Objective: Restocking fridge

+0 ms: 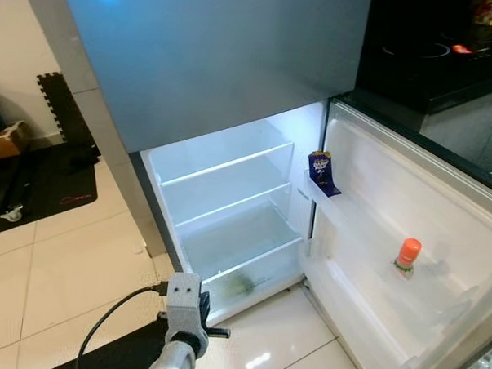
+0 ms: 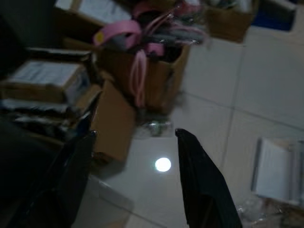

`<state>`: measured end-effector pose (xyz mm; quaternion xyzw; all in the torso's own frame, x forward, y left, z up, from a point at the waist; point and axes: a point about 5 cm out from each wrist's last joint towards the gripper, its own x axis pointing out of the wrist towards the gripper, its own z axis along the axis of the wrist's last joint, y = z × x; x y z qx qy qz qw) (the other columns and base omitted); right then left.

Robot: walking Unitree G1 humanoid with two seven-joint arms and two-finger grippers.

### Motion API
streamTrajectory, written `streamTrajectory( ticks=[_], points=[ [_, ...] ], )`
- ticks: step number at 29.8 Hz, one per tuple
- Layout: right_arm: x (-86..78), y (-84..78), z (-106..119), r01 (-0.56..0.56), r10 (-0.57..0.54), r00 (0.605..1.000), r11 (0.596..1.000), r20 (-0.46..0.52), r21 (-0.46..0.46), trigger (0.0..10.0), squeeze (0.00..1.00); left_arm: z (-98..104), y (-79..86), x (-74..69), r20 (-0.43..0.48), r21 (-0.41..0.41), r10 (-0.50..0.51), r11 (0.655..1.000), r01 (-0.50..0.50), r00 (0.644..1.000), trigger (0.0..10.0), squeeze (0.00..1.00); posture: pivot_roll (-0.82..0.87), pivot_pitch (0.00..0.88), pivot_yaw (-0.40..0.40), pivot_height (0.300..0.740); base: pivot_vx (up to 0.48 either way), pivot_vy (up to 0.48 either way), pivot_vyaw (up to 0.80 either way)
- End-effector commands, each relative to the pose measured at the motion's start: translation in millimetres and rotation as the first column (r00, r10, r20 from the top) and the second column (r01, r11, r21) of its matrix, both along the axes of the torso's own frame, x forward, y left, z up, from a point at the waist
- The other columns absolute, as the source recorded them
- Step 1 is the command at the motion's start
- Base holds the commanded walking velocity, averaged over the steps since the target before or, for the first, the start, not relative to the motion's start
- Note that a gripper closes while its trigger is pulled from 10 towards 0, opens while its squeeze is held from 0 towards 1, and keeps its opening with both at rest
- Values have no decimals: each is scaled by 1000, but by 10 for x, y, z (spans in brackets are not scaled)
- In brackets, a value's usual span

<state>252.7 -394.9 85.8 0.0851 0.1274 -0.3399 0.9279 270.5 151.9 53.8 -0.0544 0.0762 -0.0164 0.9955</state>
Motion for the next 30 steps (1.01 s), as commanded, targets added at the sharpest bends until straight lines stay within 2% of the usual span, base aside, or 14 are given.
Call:
streamTrajectory(
  ticks=[1,7,9,12,15,17,18,19,21,23,24,26,28,30],
  points=[
    [54,91,-49,-50,49,999,998,19,30,10000,0,40,130,-26,35,8,54,998,-54,998,10000,0,-68,134,78,740,0,0,0],
    [191,338,-74,-233,224,969,969,104,87,10000,0,-24,325,-168,19,73,49,996,-50,999,10000,0,-61,135,80,740,0,0,0],
    [222,484,-87,-368,346,923,921,167,124,10000,0,-59,503,-269,10,116,117,986,-117,993,10000,0,-60,136,86,740,0,0,0],
    [225,539,-95,-419,390,900,897,192,143,10000,0,-64,569,-302,11,128,151,980,-151,988,10000,0,-58,137,87,740,0,0,0],
    [184,725,-154,-583,541,808,790,233,190,10000,0,-75,718,-366,19,156,241,958,-241,970,10000,0,-52,135,83,740,0,0,0],
    [168,761,-171,-613,568,787,764,240,203,10000,0,-76,741,-377,20,157,259,953,-259,966,10000,0,-52,135,83,740,0,0,0],
    [139,824,-184,-661,610,749,717,259,221,10000,0,-67,755,-384,25,155,277,948,-277,961,10000,0,-49,134,82,740,0,0,0],
    [76,945,-190,-741,675,672,621,305,257,10000,0,-57,780,-399,32,161,307,938,-308,951,10000,0,-48,133,82,740,0,0,0],
    [58,976,-189,-760,689,650,594,319,264,10000,0,-55,787,-404,34,164,314,935,-316,949,10000,0,-48,133,82,740,0,0,0],
    [16,1060,-160,-803,710,596,520,376,292,10000,0,-62,816,-421,34,170,337,926,-338,941,10000,0,-49,130,84,740,0,0,0],
    [16,1060,-160,-803,710,596,520,376,292,10000,0,-62,816,-421,34,170,337,926,-338,941,10000,0,-49,130,84,740,0,0,0],
    [-87,1241,-39,-886,731,459,338,505,316,10000,0,-88,899,-465,26,186,398,899,-396,917,10000,0,-51,126,87,740,0,0,0],
    [-165,1352,24,-924,746,370,231,554,306,10000,0,-104,968,-496,24,195,445,876,-440,895,10000,0,-51,126,88,740,0,0,0],
    [-152,1343,-26,-915,761,391,262,517,306,10000,0,-100,989,-504,28,201,459,868,-455,888,10000,0,-51,124,88,740,0,0,0]
  ],
)
